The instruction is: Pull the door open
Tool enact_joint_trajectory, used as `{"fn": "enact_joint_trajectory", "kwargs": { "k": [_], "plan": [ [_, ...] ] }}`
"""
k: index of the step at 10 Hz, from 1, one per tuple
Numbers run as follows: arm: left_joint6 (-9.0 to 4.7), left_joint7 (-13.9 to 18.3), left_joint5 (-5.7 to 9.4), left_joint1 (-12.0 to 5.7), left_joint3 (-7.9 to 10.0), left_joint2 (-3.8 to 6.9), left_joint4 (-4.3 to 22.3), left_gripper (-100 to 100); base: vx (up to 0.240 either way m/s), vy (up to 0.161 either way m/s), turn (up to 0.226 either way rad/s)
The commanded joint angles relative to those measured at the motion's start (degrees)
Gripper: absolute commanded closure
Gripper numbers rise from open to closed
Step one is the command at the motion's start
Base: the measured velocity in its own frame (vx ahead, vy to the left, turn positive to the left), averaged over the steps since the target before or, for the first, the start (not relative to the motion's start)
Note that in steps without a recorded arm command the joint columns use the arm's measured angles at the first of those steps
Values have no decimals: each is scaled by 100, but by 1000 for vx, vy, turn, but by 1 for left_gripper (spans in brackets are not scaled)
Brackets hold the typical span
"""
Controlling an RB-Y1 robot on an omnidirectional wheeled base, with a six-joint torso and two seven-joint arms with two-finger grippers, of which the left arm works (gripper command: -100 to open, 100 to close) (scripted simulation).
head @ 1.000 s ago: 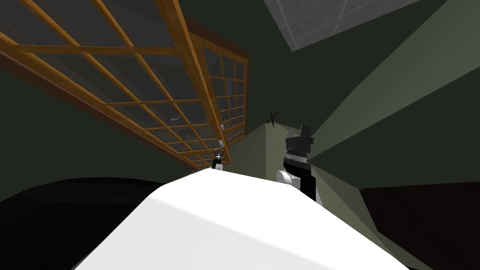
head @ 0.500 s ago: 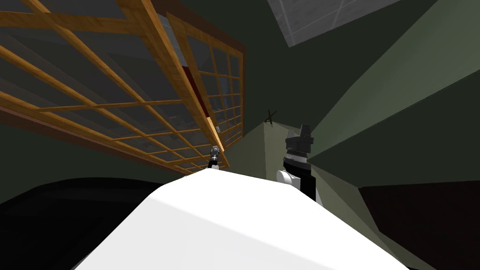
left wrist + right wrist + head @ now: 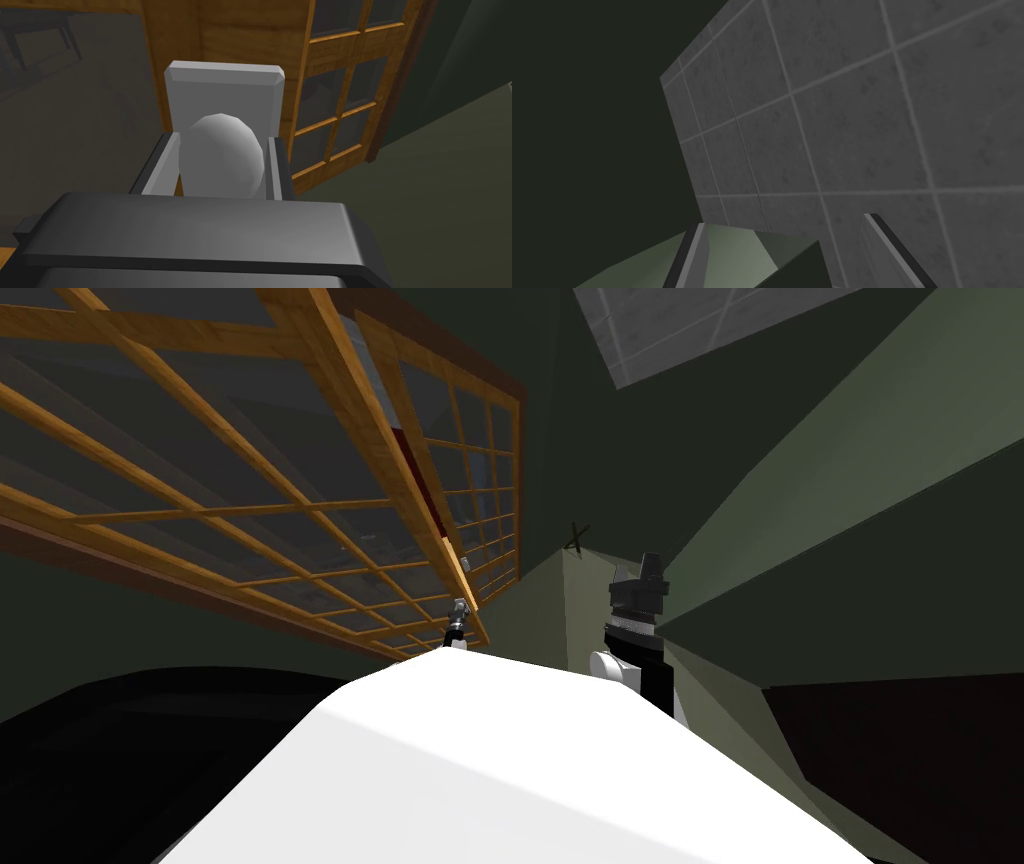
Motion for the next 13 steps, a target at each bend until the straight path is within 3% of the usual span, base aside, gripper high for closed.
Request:
{"fn": "enact_joint_trajectory", "kwargs": {
  "k": [1, 3, 10, 13],
  "plan": [
    [-6, 4, 0, 4, -3, -9, -1, 100, 0, 0, 0],
    [-12, 121, -56, 33, -95, 50, -16, 100, -68, 1, -51],
    [-77, 659, -305, 163, -516, 290, -103, 100, -213, 23, -104],
    [-65, 726, -339, 178, -575, 326, -108, 100, -167, 18, -63]
  ]
}}
